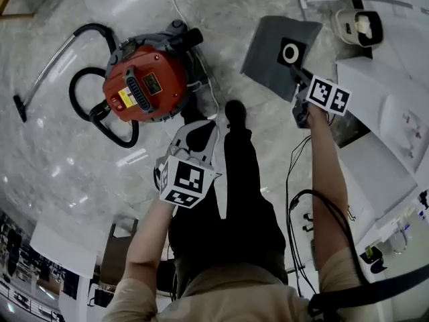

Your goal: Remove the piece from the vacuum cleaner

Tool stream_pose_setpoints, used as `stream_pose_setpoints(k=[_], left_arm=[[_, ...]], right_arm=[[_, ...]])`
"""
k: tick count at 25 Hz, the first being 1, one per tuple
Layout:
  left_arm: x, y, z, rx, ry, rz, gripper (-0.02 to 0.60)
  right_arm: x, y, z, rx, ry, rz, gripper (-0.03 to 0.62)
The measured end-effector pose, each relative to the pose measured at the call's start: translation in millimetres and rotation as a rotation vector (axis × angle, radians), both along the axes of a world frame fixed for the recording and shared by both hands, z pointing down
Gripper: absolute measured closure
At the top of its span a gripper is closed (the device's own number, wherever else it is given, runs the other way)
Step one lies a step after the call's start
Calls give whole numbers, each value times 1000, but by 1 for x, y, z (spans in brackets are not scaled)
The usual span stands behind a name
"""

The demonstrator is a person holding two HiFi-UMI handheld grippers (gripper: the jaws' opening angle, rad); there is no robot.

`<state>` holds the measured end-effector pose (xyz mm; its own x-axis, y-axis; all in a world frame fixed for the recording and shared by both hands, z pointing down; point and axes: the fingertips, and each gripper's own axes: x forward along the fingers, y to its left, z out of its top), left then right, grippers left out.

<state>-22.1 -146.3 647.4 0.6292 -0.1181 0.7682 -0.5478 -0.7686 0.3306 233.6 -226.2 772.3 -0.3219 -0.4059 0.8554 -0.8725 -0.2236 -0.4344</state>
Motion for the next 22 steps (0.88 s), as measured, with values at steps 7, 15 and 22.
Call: stream_pose_setpoints(k=[7, 15, 22], left_arm=[[35, -5, -37, 43, -2, 75, 578], [62, -22, -110, 115, -7, 108, 578], [73, -26, -183, 160, 14, 98, 578]], right_arm=[[17, 31, -47, 50, -91, 97, 569], [30, 52, -130, 118, -198, 216, 569], [26, 68, -204, 142, -261, 256, 568]])
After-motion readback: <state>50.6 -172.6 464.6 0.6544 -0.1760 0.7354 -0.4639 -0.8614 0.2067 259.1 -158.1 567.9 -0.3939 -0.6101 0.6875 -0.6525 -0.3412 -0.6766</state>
